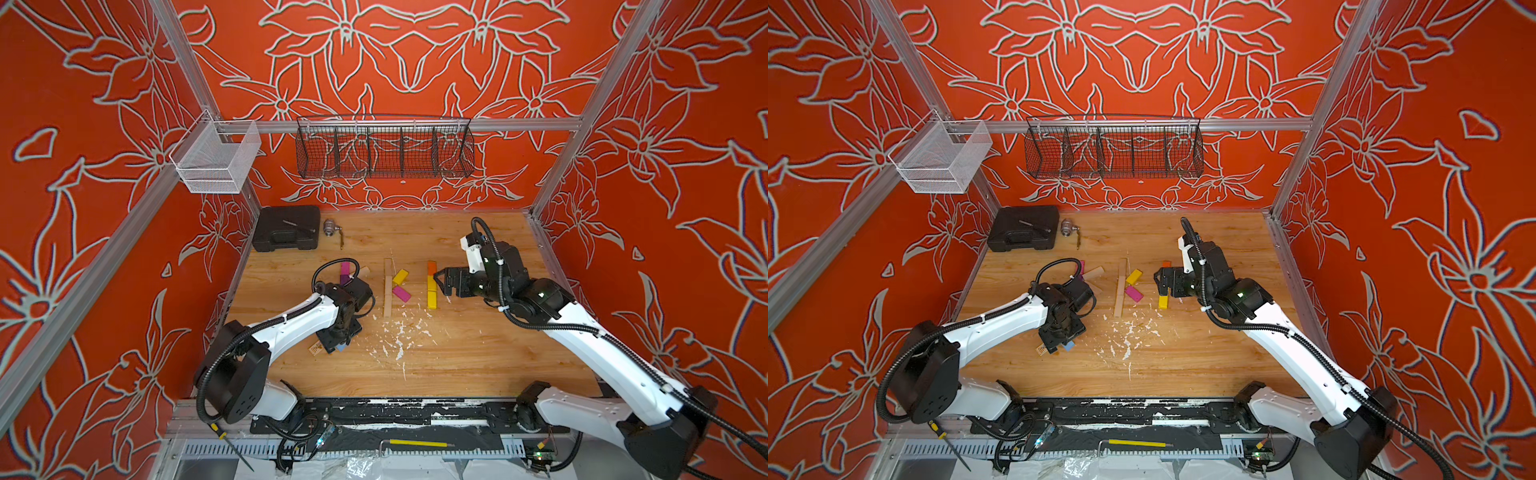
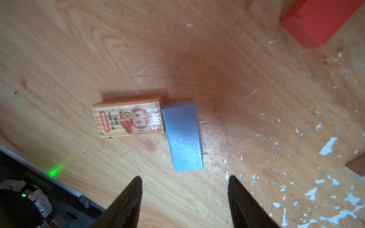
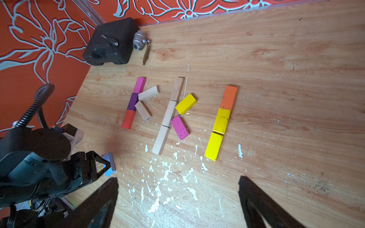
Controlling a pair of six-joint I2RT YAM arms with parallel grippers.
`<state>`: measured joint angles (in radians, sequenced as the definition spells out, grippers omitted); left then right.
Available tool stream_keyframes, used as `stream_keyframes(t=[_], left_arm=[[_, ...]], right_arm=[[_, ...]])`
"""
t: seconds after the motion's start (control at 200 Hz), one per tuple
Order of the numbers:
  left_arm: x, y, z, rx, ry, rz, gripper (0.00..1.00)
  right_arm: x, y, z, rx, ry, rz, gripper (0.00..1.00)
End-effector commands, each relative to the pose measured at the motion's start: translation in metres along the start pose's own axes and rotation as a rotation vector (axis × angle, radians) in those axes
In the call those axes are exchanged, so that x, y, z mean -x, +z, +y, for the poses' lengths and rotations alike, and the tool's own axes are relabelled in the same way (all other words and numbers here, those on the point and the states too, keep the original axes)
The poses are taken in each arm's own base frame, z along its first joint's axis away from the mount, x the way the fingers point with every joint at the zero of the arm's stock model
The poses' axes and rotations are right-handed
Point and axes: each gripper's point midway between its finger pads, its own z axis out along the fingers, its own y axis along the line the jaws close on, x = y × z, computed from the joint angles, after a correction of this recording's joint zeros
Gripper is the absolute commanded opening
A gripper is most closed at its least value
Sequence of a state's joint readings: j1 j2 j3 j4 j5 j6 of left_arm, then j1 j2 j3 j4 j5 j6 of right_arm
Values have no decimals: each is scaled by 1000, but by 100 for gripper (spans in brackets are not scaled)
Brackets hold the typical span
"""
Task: Assemble the letter k with building blocks
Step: Pick up the building block from the center of the board.
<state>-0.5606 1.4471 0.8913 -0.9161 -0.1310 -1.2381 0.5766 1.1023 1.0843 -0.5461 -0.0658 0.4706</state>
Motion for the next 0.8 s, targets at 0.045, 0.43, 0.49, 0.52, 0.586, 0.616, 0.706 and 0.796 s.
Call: stream_keyframes(t=[0.045, 0.43, 0.49, 0.52, 0.586, 0.616, 0.706, 0.796], left_arm=[[0, 15, 9, 30, -7, 7, 56], [1, 32, 11, -15, -22, 2, 34], [1, 34, 12, -19, -21, 2, 31], [1, 35, 11, -25, -12, 2, 30], [1, 35, 12, -21, -3, 0, 25], [2, 35, 12, -22, 6, -4, 23], [3, 32, 8, -33, 30, -8, 18], [6, 22, -1, -70, 79, -13, 15]], right_arm=[[-1, -3, -6, -24, -8, 1, 97], [2, -3, -4, -21, 3, -4, 97], [3, -4, -4, -21, 4, -7, 97], [3, -4, -4, -22, 6, -7, 97], [3, -4, -4, -21, 7, -10, 97], [4, -5, -4, -20, 8, -13, 97], [4, -4, -4, -25, 15, -10, 97], [3, -2, -5, -32, 21, 4, 97]])
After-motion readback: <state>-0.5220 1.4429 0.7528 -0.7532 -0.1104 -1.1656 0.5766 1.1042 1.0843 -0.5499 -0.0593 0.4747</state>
